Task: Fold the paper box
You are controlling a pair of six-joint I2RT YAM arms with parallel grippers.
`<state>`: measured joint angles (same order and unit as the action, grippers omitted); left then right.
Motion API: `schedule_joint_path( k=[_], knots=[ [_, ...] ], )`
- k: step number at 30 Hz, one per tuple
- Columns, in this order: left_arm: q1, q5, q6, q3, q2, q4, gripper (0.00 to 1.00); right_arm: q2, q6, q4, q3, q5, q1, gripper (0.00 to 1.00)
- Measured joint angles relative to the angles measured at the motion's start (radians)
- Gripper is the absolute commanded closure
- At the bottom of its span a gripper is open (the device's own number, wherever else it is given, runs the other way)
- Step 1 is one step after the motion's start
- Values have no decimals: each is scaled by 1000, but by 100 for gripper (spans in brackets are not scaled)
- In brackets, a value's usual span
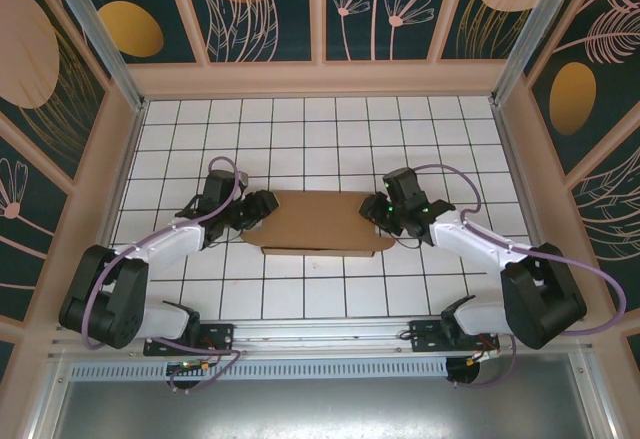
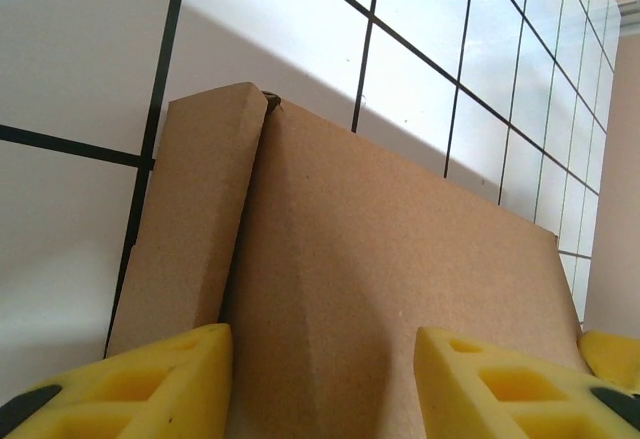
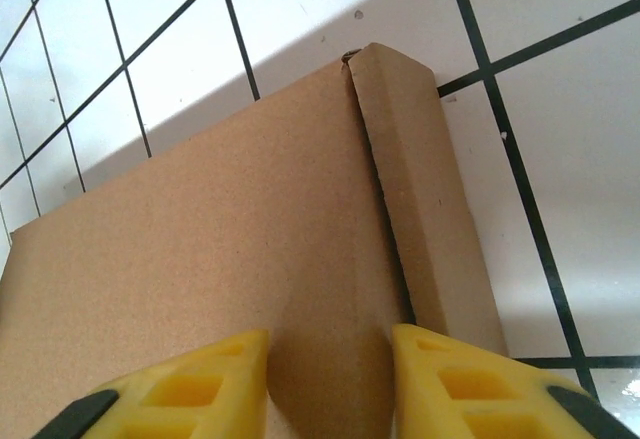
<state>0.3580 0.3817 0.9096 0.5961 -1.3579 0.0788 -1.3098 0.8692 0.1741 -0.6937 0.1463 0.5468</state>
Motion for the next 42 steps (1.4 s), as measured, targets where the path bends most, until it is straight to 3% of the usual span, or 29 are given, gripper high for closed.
schedule_joint_path(
  k=[15,38,42],
  knots=[
    [2,-28,-48,-26,18,26,47,-5,-125,-87,39,-104,64,66],
    [-14,83,169,-24,18,26,49,-49,-157,-46,-22,-159,66,65],
    [-14,100,160,4,18,-42,47,-55,-158,-43,-26,-170,66,65]
  ],
)
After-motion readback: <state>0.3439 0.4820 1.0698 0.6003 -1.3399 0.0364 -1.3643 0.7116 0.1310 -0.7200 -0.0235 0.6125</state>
